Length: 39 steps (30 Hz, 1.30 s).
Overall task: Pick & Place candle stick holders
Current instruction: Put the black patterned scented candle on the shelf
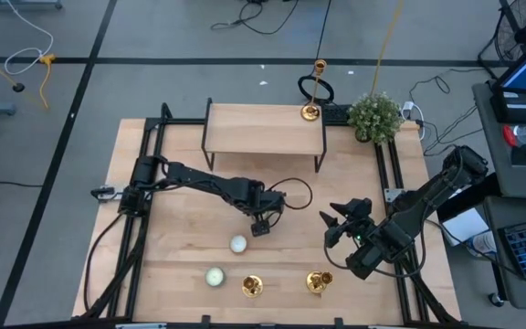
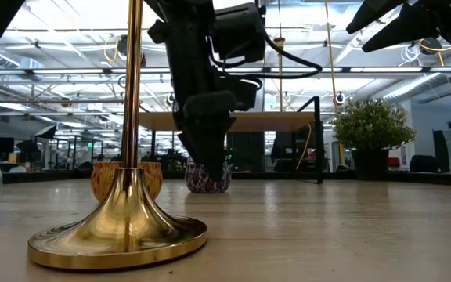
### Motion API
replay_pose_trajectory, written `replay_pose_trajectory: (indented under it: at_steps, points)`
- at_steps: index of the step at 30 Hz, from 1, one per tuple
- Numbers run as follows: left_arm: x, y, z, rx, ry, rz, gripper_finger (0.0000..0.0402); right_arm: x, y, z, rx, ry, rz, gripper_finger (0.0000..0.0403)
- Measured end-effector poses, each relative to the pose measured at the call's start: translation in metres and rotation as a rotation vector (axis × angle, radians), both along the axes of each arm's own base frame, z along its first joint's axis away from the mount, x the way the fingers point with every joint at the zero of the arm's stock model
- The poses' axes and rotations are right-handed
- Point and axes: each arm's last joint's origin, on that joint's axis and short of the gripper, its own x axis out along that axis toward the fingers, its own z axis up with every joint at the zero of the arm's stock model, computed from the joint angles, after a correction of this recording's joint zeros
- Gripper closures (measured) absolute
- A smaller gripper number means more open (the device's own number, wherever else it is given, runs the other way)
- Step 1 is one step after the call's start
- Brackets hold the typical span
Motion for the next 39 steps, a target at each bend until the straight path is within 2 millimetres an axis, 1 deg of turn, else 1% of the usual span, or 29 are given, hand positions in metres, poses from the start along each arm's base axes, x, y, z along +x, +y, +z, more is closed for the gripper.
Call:
replay_pose_trajectory:
  at_steps: [8,14,20,23,28,29,36,39]
  points:
    - [0.002,0.001,-0.005,-0.070,0.001,-0.009,0.0005,0.000,0.000,0.000,-0.003,0.001,0.001,0.0190]
    - [0.002,0.001,-0.012,-0.076,0.031,-0.008,0.0005,0.000,0.000,0.000,-0.003,0.001,0.001,0.0190]
    - [0.003,0.001,-0.012,-0.067,0.018,-0.007,0.0006,0.000,0.000,0.000,-0.002,0.001,0.000,0.0190]
    - [0.003,0.001,-0.012,-0.077,0.023,-0.014,0.0023,0.000,0.000,0.000,-0.002,0.000,0.001,0.0190]
    - [0.003,0.001,-0.012,-0.089,0.017,-0.023,0.0097,0.000,0.000,0.000,-0.003,0.001,0.001,0.0190]
    - [0.003,0.001,-0.012,-0.091,0.017,-0.028,0.0106,0.000,0.000,0.000,-0.003,0.001,0.001,0.0190]
    - [0.003,0.001,-0.012,-0.105,0.019,-0.013,0.0106,0.000,0.000,0.000,-0.012,0.010,0.008,0.0190]
    - [0.000,0.001,-0.010,-0.103,0.044,0.005,0.0089,0.000,0.000,0.000,-0.013,0.010,0.008,0.0190]
